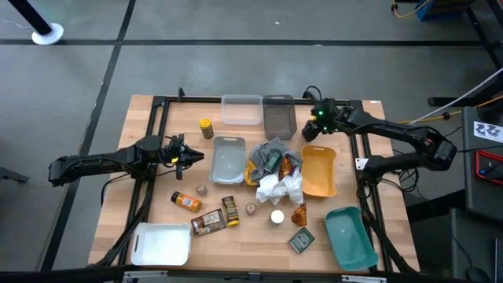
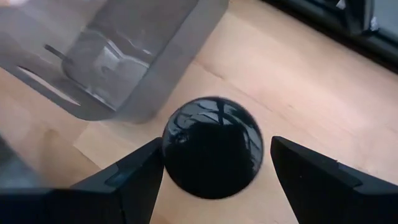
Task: Sort spices by type
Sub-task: Put the top black seasoning bottle into the black bin
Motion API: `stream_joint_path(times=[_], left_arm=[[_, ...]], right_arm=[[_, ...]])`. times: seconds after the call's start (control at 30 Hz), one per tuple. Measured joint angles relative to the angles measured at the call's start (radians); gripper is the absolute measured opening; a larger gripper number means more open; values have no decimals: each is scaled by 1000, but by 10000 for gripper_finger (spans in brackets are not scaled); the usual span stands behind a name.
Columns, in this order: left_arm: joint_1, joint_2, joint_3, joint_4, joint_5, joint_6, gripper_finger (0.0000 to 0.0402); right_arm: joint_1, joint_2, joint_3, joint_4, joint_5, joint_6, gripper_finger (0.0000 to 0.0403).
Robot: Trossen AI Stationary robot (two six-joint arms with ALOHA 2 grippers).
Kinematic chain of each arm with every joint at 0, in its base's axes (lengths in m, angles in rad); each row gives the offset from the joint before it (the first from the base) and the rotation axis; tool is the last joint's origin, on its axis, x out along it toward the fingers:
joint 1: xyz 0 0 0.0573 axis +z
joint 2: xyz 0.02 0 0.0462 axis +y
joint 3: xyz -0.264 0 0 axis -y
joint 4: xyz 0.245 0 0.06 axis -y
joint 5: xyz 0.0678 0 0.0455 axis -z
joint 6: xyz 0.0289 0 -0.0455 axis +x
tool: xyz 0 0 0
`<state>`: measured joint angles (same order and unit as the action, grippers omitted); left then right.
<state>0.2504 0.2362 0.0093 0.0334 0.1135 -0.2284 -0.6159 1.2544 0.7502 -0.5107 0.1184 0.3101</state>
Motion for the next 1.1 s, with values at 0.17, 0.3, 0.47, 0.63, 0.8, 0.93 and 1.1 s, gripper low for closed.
stream_joint_path(times=[0.17, 0.3, 0.47, 0.63, 0.8, 0.93, 1.1], left_arm=[[0, 0, 0, 0, 0, 0, 45], [0, 0, 0, 0, 0, 0, 45], [0, 0, 0, 0, 0, 0, 45], [0, 0, 0, 0, 0, 0, 45], [0, 0, 0, 0, 0, 0, 45], [0, 0, 0, 0, 0, 0, 45], [0, 0, 0, 0, 0, 0, 45]], right_arm=[[0, 70, 0, 54, 0, -15, 291], [0, 103, 0, 91, -2, -29, 270], [0, 112, 0, 100, -2, -29, 212], [0, 112, 0, 100, -2, -28, 211], [0, 114, 22, 72, -35, -31, 211], [0, 114, 99, 8, -62, -58, 216], [1, 114, 225, -99, -60, -84, 213]])
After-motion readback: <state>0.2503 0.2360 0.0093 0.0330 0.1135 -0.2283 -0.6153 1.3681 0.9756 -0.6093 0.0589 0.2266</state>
